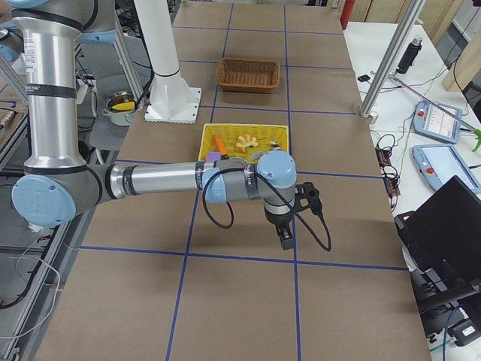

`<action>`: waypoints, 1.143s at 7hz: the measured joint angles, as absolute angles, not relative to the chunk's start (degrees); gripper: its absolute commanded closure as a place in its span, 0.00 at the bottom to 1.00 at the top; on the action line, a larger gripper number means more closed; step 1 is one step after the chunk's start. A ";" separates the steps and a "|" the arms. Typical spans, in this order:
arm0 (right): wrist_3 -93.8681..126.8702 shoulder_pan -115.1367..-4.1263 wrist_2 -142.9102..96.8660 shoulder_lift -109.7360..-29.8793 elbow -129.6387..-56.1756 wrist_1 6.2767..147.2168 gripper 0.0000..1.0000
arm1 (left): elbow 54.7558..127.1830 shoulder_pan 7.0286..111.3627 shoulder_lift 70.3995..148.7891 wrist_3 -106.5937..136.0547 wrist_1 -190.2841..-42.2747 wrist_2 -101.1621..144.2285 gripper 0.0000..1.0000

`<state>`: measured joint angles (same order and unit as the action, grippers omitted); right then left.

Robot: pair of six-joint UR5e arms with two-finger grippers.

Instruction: Move tape to another basket

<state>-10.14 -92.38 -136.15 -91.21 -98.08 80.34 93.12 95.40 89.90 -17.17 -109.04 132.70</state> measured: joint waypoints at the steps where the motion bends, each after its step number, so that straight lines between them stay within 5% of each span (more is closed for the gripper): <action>1: -10.10 -92.34 -138.58 -91.34 -97.99 77.33 0.00 | 91.77 95.33 90.99 -14.79 -111.49 132.72 0.01; 3: -2.85 -88.36 -141.75 -89.80 -98.62 71.08 0.06 | 90.86 95.19 91.68 -12.09 -114.10 132.81 0.01; 8: 26.60 -59.73 -122.41 -84.92 -104.80 61.09 0.01 | 89.60 92.44 91.34 -11.43 -118.39 132.98 0.01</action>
<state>26.60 -59.73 -122.41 -84.92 -104.80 61.09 89.60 92.44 91.34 -11.43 -118.39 132.98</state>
